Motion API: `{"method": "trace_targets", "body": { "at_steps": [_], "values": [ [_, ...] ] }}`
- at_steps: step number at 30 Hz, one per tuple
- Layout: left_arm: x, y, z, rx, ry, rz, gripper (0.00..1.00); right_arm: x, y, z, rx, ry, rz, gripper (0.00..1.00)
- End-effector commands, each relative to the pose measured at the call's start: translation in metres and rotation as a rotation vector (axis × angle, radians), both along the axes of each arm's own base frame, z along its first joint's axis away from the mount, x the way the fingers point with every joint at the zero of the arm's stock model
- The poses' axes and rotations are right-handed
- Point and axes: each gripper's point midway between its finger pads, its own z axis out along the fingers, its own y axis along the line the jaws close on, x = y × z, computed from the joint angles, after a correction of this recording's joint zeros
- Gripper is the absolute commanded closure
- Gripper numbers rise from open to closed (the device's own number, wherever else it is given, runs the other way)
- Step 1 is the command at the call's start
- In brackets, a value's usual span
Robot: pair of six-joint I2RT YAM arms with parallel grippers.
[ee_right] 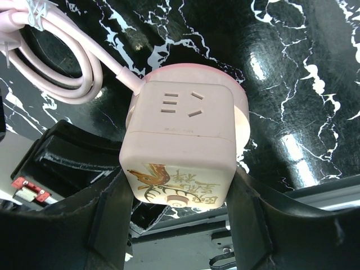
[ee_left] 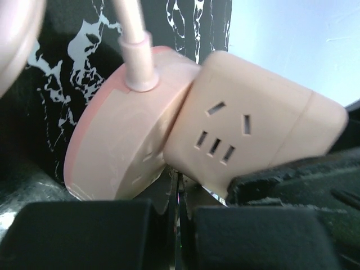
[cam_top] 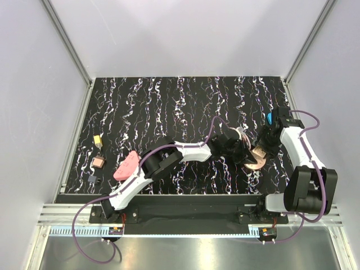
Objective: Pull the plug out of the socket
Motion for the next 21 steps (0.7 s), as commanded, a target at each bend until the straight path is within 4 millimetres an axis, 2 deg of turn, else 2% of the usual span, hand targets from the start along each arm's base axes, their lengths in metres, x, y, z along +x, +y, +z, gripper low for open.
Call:
{"method": "trace_targets", "body": {
  "at_steps": [1, 8, 10, 13, 14, 16, 17, 18, 19, 21],
  "values": [
    [0.017, 0.041, -0.101, 0.298, 0.09, 0.11, 1.0, -0.001, 0.016, 0.042, 0.078, -0.077, 0.002, 1.0],
    [0.019, 0.043, -0.104, 0.315, 0.1, 0.125, 1.0, -0.007, 0.013, 0.056, 0.058, -0.098, -0.019, 1.0],
    [0.019, 0.043, -0.105, 0.313, 0.102, 0.126, 1.0, -0.01, 0.014, 0.049, 0.059, -0.078, -0.018, 1.0],
    [0.019, 0.037, -0.094, 0.268, 0.072, 0.1, 1.0, -0.009, 0.012, 0.036, 0.055, -0.048, -0.007, 1.0],
    [0.015, 0.042, -0.097, 0.264, 0.065, 0.094, 1.0, -0.009, 0.012, 0.034, 0.054, -0.042, -0.008, 1.0],
    [0.019, 0.033, -0.065, 0.155, -0.033, 0.08, 1.0, -0.005, 0.01, 0.036, 0.045, -0.053, -0.008, 1.0],
    [0.015, 0.033, -0.059, 0.108, -0.073, 0.071, 0.99, -0.003, 0.01, 0.038, 0.043, -0.059, -0.004, 1.0],
    [0.012, 0.031, -0.048, 0.059, -0.121, 0.044, 0.9, -0.003, 0.009, 0.041, 0.039, -0.066, 0.002, 1.0],
    [0.01, 0.028, -0.02, -0.013, -0.167, 0.041, 0.85, -0.004, 0.009, 0.042, 0.034, -0.067, 0.008, 1.0],
    [-0.003, 0.038, 0.003, -0.146, -0.241, 0.03, 0.69, -0.008, 0.006, 0.038, 0.017, -0.048, 0.025, 1.0]
  ]
}}
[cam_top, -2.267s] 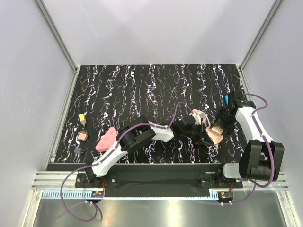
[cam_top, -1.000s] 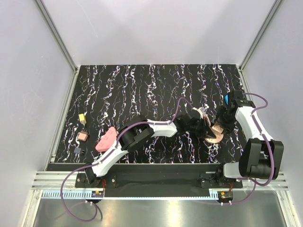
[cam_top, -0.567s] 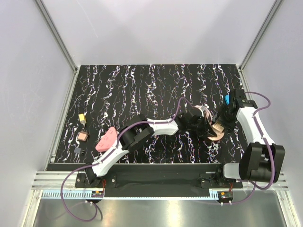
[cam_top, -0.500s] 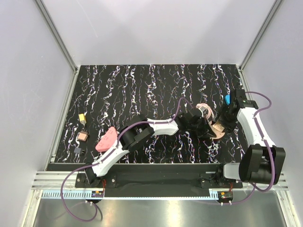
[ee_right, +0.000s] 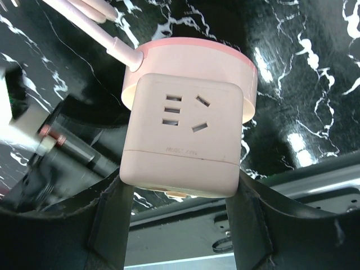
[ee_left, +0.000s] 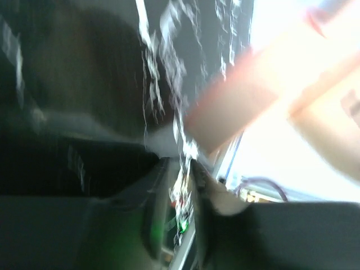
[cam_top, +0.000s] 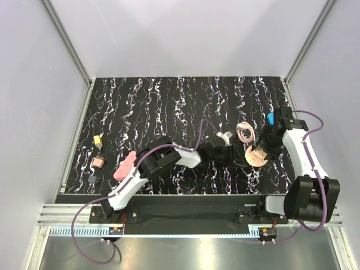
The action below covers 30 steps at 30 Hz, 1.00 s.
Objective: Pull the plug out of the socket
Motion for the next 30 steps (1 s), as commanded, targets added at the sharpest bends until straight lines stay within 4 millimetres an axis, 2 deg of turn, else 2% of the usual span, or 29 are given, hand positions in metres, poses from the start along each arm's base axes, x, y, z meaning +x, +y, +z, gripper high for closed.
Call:
{"method": "trace_targets", "body": {
  "at_steps": [1, 3, 4, 5, 6, 7, 10, 11, 14, 15, 17, 18, 20, 24, 28, 29, 30],
  "values": [
    [-0.006, 0.012, 0.057, -0.182, -0.215, -0.003, 0.65, 0.004, 0.004, 0.011, 0.009, -0.024, 0.046, 1.0],
    [-0.023, 0.023, 0.069, -0.238, -0.239, -0.041, 0.59, 0.002, 0.011, 0.005, 0.047, -0.005, 0.07, 1.0],
    [-0.028, 0.027, 0.089, -0.288, -0.261, -0.05, 0.53, 0.002, 0.013, 0.001, 0.062, 0.012, 0.082, 1.0],
    [-0.034, 0.035, 0.096, -0.328, -0.277, -0.053, 0.49, 0.001, 0.015, -0.001, 0.072, 0.019, 0.092, 1.0],
    [-0.038, 0.037, 0.114, -0.365, -0.296, -0.071, 0.45, 0.001, 0.018, -0.003, 0.089, 0.024, 0.099, 1.0],
    [-0.04, 0.039, 0.113, -0.342, -0.296, -0.09, 0.38, 0.001, 0.018, -0.002, 0.094, 0.02, 0.101, 1.0],
    [-0.042, 0.044, 0.125, -0.324, -0.375, -0.111, 0.3, 0.001, 0.02, 0.002, 0.1, 0.005, 0.11, 1.0],
    [-0.041, 0.048, 0.115, -0.281, -0.371, -0.108, 0.24, 0.001, 0.02, 0.002, 0.097, 0.001, 0.117, 1.0],
    [-0.033, 0.051, 0.11, -0.284, -0.391, -0.113, 0.16, 0.0, 0.025, 0.004, 0.127, -0.001, 0.135, 1.0],
    [-0.035, 0.052, 0.102, -0.291, -0.368, -0.13, 0.13, 0.001, 0.026, 0.003, 0.135, -0.001, 0.136, 1.0],
    [-0.025, 0.057, 0.107, -0.347, -0.385, -0.124, 0.09, 0.0, 0.029, 0.003, 0.153, 0.006, 0.15, 1.0],
    [-0.027, 0.058, 0.097, -0.345, -0.37, -0.159, 0.08, 0.001, 0.033, 0.003, 0.174, 0.008, 0.155, 1.0],
    [-0.019, 0.064, 0.092, -0.345, -0.398, -0.173, 0.08, 0.001, 0.035, 0.003, 0.188, 0.01, 0.163, 1.0],
    [-0.016, 0.077, 0.083, -0.308, -0.502, -0.251, 0.13, 0.001, 0.04, 0.003, 0.219, 0.01, 0.18, 1.0],
    [-0.012, 0.078, 0.073, -0.284, -0.498, -0.278, 0.16, 0.002, 0.043, 0.003, 0.244, 0.012, 0.187, 1.0],
    [-0.009, 0.077, 0.077, -0.303, -0.48, -0.276, 0.16, 0.002, 0.043, 0.003, 0.25, 0.012, 0.187, 1.0],
    [-0.007, 0.076, 0.067, -0.29, -0.454, -0.275, 0.16, 0.003, 0.045, 0.004, 0.26, 0.009, 0.191, 1.0]
  ]
}}
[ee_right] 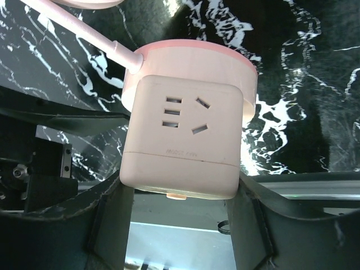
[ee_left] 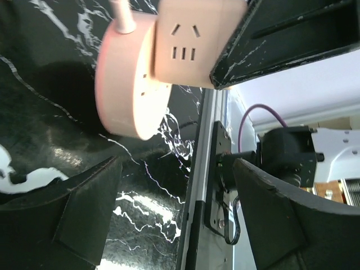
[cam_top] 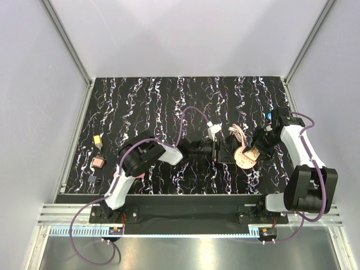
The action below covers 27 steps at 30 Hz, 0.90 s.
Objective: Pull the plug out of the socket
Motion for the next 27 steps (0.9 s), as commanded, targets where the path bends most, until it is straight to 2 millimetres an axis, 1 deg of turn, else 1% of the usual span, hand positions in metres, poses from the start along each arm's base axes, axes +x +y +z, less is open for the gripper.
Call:
{"method": "trace_targets", "body": {
  "at_steps": [1, 2, 3, 4, 5, 6, 9, 11, 12, 15, 17, 20, 23, 24, 27],
  "values": [
    [0.001, -0.007, 0.001, -0.038, -0.045, -0.066, 0.15, 0.008, 0.012, 0.012, 0.074, -0.052, 0.034, 1.0],
    [0.005, -0.009, 0.002, -0.036, -0.022, -0.068, 0.15, 0.007, 0.013, 0.013, 0.086, -0.051, 0.035, 1.0],
    [0.006, -0.009, -0.004, -0.031, -0.003, -0.068, 0.15, 0.007, 0.014, 0.013, 0.093, -0.053, 0.035, 1.0],
    [0.009, -0.011, -0.001, -0.046, -0.004, -0.071, 0.15, 0.008, 0.015, 0.014, 0.1, -0.058, 0.036, 1.0],
    [0.008, -0.012, -0.002, -0.044, 0.009, -0.085, 0.15, 0.007, 0.017, 0.015, 0.113, -0.058, 0.037, 1.0],
    [0.008, -0.013, -0.007, -0.035, 0.017, -0.09, 0.15, 0.007, 0.018, 0.015, 0.119, -0.058, 0.036, 1.0],
    [0.012, -0.015, -0.009, -0.035, 0.032, -0.082, 0.15, 0.006, 0.02, 0.015, 0.132, -0.056, 0.037, 1.0],
    [0.013, -0.016, -0.01, -0.032, 0.036, -0.08, 0.15, 0.005, 0.021, 0.015, 0.135, -0.056, 0.037, 1.0],
    [0.014, -0.018, -0.007, -0.039, 0.028, -0.082, 0.15, 0.004, 0.021, 0.015, 0.137, -0.054, 0.037, 1.0],
    [0.018, -0.019, -0.011, -0.019, 0.036, -0.069, 0.15, 0.005, 0.022, 0.016, 0.14, -0.058, 0.035, 1.0],
    [0.016, -0.024, -0.011, -0.021, 0.039, -0.088, 0.16, 0.005, 0.023, 0.016, 0.144, -0.056, 0.037, 1.0],
    [0.016, -0.029, -0.009, -0.018, 0.031, -0.096, 0.19, 0.005, 0.024, 0.015, 0.151, -0.055, 0.037, 1.0],
    [0.015, -0.031, -0.01, -0.021, 0.038, -0.096, 0.28, 0.005, 0.024, 0.015, 0.155, -0.057, 0.038, 1.0],
    [0.016, -0.032, -0.009, -0.025, 0.039, -0.097, 0.33, 0.005, 0.024, 0.015, 0.155, -0.059, 0.038, 1.0],
    [0.017, -0.032, -0.01, -0.019, 0.056, -0.081, 0.42, 0.005, 0.022, 0.014, 0.143, -0.059, 0.036, 1.0]
  ]
}}
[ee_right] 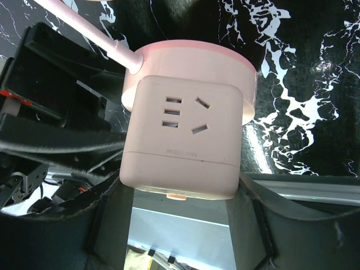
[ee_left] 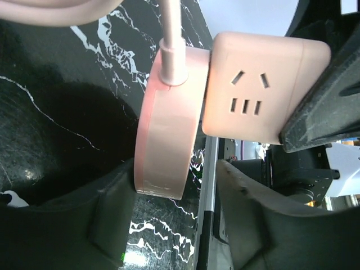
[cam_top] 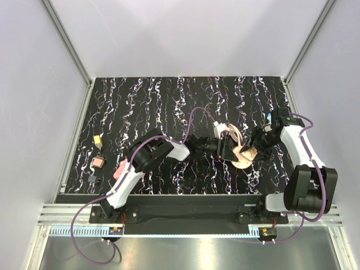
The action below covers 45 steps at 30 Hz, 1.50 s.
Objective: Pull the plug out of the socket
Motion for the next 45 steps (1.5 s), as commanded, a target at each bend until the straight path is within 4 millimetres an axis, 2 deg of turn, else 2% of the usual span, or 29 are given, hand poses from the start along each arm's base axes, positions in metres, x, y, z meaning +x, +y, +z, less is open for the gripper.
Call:
{"method": "trace_targets", "body": {
  "at_steps": [1, 5, 7, 10, 11, 13, 15, 16, 23, 24, 27, 30, 32, 36, 40, 43, 44, 45],
  "values": [
    [0.002, -0.007, 0.015, -0.043, -0.021, -0.005, 0.5, 0.006, 0.006, 0.01, 0.037, -0.054, 0.009, 1.0],
    [0.007, -0.011, 0.018, -0.043, 0.011, 0.033, 0.72, 0.008, -0.004, 0.003, -0.017, -0.036, -0.008, 1.0],
    [0.007, -0.014, 0.017, -0.036, 0.017, 0.035, 0.79, 0.009, -0.007, 0.001, -0.039, -0.032, -0.013, 0.91],
    [0.007, -0.013, 0.008, -0.019, 0.039, 0.041, 0.91, 0.014, -0.018, -0.007, -0.101, -0.031, -0.027, 0.86],
    [0.009, -0.015, 0.007, -0.015, 0.04, 0.043, 1.0, 0.015, -0.018, -0.008, -0.098, -0.032, -0.025, 0.84],
    [0.01, -0.015, -0.003, 0.029, 0.061, 0.046, 1.0, 0.017, -0.017, -0.012, -0.09, -0.028, -0.025, 0.77],
    [0.012, -0.018, -0.008, 0.053, 0.069, 0.051, 1.0, 0.017, -0.017, -0.015, -0.088, -0.021, -0.021, 0.76],
    [0.013, -0.017, -0.017, 0.095, 0.088, 0.06, 1.0, 0.018, -0.018, -0.016, -0.096, -0.022, -0.021, 0.76],
    [0.012, -0.017, -0.023, 0.126, 0.092, 0.061, 1.0, 0.025, -0.024, -0.014, -0.13, -0.04, -0.028, 0.48],
    [0.012, -0.019, -0.022, 0.127, 0.092, 0.058, 1.0, 0.025, -0.025, -0.013, -0.132, -0.042, -0.027, 0.41],
    [0.011, -0.019, -0.023, 0.135, 0.088, 0.053, 1.0, 0.027, -0.024, -0.015, -0.128, -0.033, -0.032, 0.38],
    [0.01, -0.02, -0.023, 0.139, 0.082, 0.051, 1.0, 0.029, -0.024, -0.016, -0.127, -0.033, -0.031, 0.23],
    [0.01, -0.02, -0.022, 0.138, 0.078, 0.05, 1.0, 0.03, -0.025, -0.016, -0.128, -0.036, -0.033, 0.2],
    [0.01, -0.02, -0.022, 0.14, 0.077, 0.053, 1.0, 0.032, -0.025, -0.017, -0.131, -0.034, -0.037, 0.2],
    [0.011, -0.02, -0.026, 0.164, 0.082, 0.06, 1.0, 0.031, -0.026, -0.018, -0.136, -0.036, -0.046, 0.26],
    [0.013, -0.02, -0.033, 0.204, 0.101, 0.072, 1.0, 0.027, -0.026, -0.021, -0.142, -0.026, -0.05, 0.35],
    [0.014, -0.019, -0.037, 0.226, 0.116, 0.078, 1.0, 0.026, -0.026, -0.022, -0.145, -0.026, -0.05, 0.49],
    [0.014, -0.018, -0.039, 0.24, 0.126, 0.084, 1.0, 0.025, -0.027, -0.022, -0.148, -0.029, -0.051, 0.55]
  ]
}}
